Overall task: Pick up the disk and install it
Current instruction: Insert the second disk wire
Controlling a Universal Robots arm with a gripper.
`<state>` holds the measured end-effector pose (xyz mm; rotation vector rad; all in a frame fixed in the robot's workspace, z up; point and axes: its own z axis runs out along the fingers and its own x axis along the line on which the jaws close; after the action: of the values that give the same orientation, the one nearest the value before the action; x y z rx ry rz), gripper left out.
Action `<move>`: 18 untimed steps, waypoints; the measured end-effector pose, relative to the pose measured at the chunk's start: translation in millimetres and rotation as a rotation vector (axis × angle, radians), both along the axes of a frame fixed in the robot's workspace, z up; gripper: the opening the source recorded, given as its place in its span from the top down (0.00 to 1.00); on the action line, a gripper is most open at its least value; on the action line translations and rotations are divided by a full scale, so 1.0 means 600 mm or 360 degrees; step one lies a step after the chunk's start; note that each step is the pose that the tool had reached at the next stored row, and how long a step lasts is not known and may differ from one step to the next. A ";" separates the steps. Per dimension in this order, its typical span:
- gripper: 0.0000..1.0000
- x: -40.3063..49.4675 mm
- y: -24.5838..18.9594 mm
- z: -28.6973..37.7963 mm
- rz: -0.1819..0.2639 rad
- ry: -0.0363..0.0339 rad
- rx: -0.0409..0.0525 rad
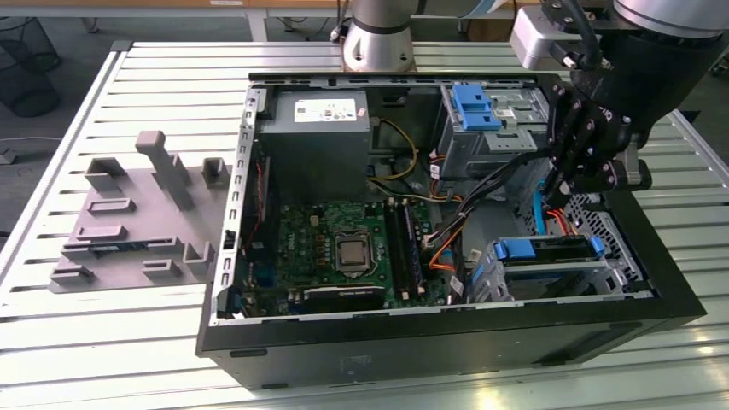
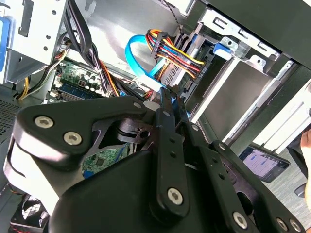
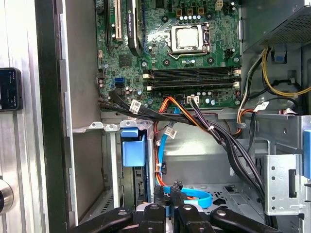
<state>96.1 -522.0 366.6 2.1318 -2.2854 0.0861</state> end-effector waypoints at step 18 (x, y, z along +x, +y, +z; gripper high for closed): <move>0.83 0.000 -0.0083 0.000 0.0000 0.0000 0.0000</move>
<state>96.0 -527.0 366.6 2.1318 -2.2855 0.0861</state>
